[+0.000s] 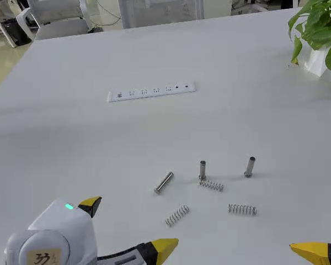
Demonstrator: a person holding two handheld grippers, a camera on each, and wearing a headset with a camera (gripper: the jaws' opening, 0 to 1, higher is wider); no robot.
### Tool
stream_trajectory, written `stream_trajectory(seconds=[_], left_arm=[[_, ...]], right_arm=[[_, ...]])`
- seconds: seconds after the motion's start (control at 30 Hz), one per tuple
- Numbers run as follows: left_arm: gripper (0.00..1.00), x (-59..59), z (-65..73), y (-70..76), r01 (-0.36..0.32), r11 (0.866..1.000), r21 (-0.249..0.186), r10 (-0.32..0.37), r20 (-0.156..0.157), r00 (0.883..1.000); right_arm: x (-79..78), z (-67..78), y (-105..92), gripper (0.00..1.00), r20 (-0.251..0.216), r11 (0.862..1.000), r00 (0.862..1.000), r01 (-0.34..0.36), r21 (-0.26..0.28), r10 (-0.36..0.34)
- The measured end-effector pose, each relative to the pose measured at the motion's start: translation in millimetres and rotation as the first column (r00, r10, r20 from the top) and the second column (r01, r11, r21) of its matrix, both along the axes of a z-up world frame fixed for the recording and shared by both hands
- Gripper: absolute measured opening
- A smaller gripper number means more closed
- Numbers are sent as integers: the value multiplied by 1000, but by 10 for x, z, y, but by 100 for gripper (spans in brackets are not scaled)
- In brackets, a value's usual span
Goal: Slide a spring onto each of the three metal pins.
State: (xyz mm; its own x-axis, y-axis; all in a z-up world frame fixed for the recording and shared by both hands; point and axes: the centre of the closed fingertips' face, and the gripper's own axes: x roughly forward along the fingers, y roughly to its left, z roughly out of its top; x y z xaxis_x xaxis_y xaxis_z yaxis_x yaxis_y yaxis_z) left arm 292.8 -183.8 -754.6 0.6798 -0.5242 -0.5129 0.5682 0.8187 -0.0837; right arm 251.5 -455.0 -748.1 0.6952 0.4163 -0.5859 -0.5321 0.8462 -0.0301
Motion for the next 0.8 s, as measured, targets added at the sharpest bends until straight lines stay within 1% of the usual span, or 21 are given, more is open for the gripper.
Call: stream_trajectory(seconds=[0.23, 0.33, 0.47, 0.57, 0.7, 0.77, 0.8], left_arm=[[99, 90, -13, 12, 18, 1000, 23, -18, -3, 1000], [98, 128, -23, 8, 28, 999, 28, -27, -13, 1000], [96, 182, -53, 6, 36, 999, 38, -35, -40, 999], [91, 223, -66, -6, 49, 998, 40, -46, -61, 997], [90, 291, -85, -8, 71, 995, 67, -66, -68, 995], [88, 319, -83, -25, 93, 993, 78, -88, -70, 994], [87, 335, -83, -28, 101, 991, 87, -95, -66, 993]], right_arm=[[1, -32, 15, 99, -9, 1000, 1000, -12, -9, 12], [-2, -55, 16, 99, -14, 1000, 1000, -18, -14, 17], [-11, -84, 20, 99, -19, 1000, 1000, -22, -21, 22], [-22, -101, 34, 99, -21, 1000, 999, -24, -19, 24], [-22, -95, 48, 99, -19, 999, 999, -29, -24, 29], [-20, -94, 45, 98, -18, 999, 999, -32, -32, 31], [-16, -94, 43, 98, -18, 999, 999, -32, -34, 32]])
